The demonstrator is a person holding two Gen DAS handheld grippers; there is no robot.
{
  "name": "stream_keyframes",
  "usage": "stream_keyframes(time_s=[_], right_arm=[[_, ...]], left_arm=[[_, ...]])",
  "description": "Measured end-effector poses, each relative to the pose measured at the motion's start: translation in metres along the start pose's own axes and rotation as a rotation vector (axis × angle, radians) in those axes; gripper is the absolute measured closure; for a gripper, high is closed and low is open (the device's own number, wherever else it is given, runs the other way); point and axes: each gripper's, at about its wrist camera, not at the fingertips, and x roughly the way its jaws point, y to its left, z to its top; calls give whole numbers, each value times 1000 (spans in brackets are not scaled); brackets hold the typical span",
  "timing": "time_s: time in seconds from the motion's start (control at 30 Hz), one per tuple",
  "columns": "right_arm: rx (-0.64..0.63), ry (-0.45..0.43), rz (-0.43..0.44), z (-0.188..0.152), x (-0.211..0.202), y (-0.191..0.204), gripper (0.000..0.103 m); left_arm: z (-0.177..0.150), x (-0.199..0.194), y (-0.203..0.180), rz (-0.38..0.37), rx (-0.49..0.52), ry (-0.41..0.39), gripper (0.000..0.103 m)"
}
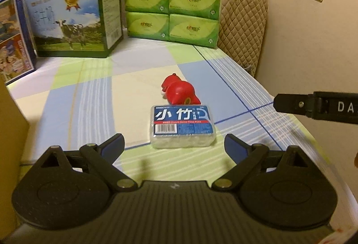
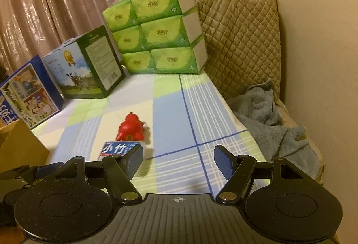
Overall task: Organize rigid objects
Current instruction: 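Move both tools back to the floss box and red toy on the table, then grasp the clear floss box with the left tool while the right tool grasps the red toy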
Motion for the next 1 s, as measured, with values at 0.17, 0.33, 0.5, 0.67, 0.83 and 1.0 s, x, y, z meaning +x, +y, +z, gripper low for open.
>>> stream_keyframes(time_s=[0.17, 0.33, 0.5, 0.67, 0.83, 1.0], right_arm=[[-6, -7, -20, 6, 17, -7, 36], [-10, 7, -29, 5, 28, -11, 36], [11, 7, -59, 3, 32, -18, 36], [28, 11, -72, 2, 33, -23, 36], [23, 19, -60, 2, 35, -21, 36], [13, 31, -12, 3, 41, -11, 36]], left_arm=[[0, 25, -5, -17, 4, 6, 8], [2, 46, -8, -28, -3, 17, 8], [4, 62, -8, -19, -4, 26, 9], [7, 67, -3, -26, -11, 40, 18], [-1, 46, 13, -1, -16, 48, 19], [-16, 14, 42, 60, -16, 53, 19]])
